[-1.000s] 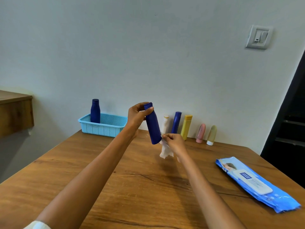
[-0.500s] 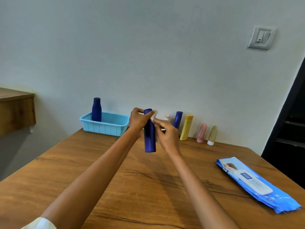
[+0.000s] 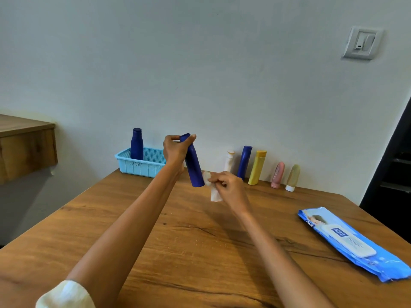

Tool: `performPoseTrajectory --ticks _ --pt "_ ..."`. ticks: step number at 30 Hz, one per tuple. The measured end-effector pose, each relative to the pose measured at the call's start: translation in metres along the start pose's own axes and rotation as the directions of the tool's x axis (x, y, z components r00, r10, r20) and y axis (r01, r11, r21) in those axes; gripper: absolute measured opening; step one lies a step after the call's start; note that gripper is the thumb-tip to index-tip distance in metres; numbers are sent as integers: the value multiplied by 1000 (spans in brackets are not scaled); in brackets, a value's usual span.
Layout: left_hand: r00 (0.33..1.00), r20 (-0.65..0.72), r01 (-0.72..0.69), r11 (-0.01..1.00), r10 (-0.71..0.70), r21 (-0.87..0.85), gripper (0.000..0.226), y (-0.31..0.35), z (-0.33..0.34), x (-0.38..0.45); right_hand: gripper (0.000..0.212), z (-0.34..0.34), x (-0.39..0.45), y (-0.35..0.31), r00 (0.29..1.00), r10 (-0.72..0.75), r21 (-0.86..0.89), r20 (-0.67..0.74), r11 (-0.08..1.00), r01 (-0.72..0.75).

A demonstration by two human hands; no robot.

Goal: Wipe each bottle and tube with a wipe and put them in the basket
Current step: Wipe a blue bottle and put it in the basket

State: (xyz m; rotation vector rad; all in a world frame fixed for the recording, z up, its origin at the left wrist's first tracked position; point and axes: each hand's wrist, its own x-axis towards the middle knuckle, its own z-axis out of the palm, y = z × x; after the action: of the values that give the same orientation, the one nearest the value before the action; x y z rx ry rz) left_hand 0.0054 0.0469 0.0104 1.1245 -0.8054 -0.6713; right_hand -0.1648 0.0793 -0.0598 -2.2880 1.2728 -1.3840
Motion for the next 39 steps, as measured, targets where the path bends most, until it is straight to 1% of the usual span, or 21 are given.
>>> performPoseTrajectory --ticks 2,3,4,5,6,7,8,9,11,15,19,21,22,25,27,29,30,32,35,37,39 --pt "1000 -6 -27 999 27 -26 45 5 -5 3 16 -2 5 -5 980 178 217 -95 964 -154" --pt "999 -5 -37 999 37 -38 45 8 -7 4 16 -4 9 -8 953 285 364 -104 902 -230" --pt "999 -2 -41 998 41 -50 45 10 -9 6 17 -6 15 -12 921 383 522 -63 799 -297" --pt "999 0 -40 997 40 -63 45 12 -11 8 19 -9 20 -15 896 444 662 19 666 -345" --pt "999 3 -36 997 37 -74 46 13 -12 9 22 -11 24 -17 880 462 769 107 523 -368" --pt "1000 5 -31 996 31 -79 46 13 -12 10 28 -12 26 -19 871 458 834 177 400 -380" --pt "1000 7 -24 996 24 -82 45 14 -13 10 35 -13 27 -21 866 444 860 231 322 -395" --pt "1000 12 -18 996 19 -84 45 14 -13 10 43 -12 27 -22 861 435 863 263 292 -411" --pt "999 27 -18 996 20 -82 45 14 -14 10 49 -8 26 -23 853 453 851 259 312 -424" --pt "998 40 -42 998 43 -40 44 14 -13 12 36 -1 27 -21 798 582 871 156 301 -389" --pt "997 55 -59 996 63 -63 40 14 -15 15 34 6 36 -25 773 625 819 112 383 -428" --pt "994 80 -73 994 79 -80 37 14 -17 18 35 11 45 -27 767 633 813 108 387 -434" --pt "991 95 -84 993 92 -79 35 14 -18 20 33 13 51 -29 766 633 824 111 373 -427" --pt "976 150 -160 987 158 1 31 18 -25 34 27 24 72 -35 761 634 866 134 298 -401" --pt "966 188 -187 982 179 27 30 24 -32 48 17 36 87 -42 758 631 895 167 225 -384" --pt "966 187 -193 980 180 53 30 29 -37 67 9 51 104 -50 747 634 909 201 164 -383" --pt "968 165 -203 976 188 74 32 31 -40 77 11 60 113 -53 746 635 905 201 172 -390" --pt "971 90 -231 963 220 138 34 34 -44 97 20 77 129 -55 757 630 887 171 236 -397" --pt "965 -23 -245 929 262 279 32 31 -48 126 26 102 150 -55 773 620 861 135 312 -401" --pt "959 -43 -248 899 282 362 29 23 -51 141 27 116 161 -53 763 636 838 112 352 -416" --pt "957 -7 -253 845 290 471 26 16 -52 154 23 130 170 -49 759 645 794 93 412 -447"
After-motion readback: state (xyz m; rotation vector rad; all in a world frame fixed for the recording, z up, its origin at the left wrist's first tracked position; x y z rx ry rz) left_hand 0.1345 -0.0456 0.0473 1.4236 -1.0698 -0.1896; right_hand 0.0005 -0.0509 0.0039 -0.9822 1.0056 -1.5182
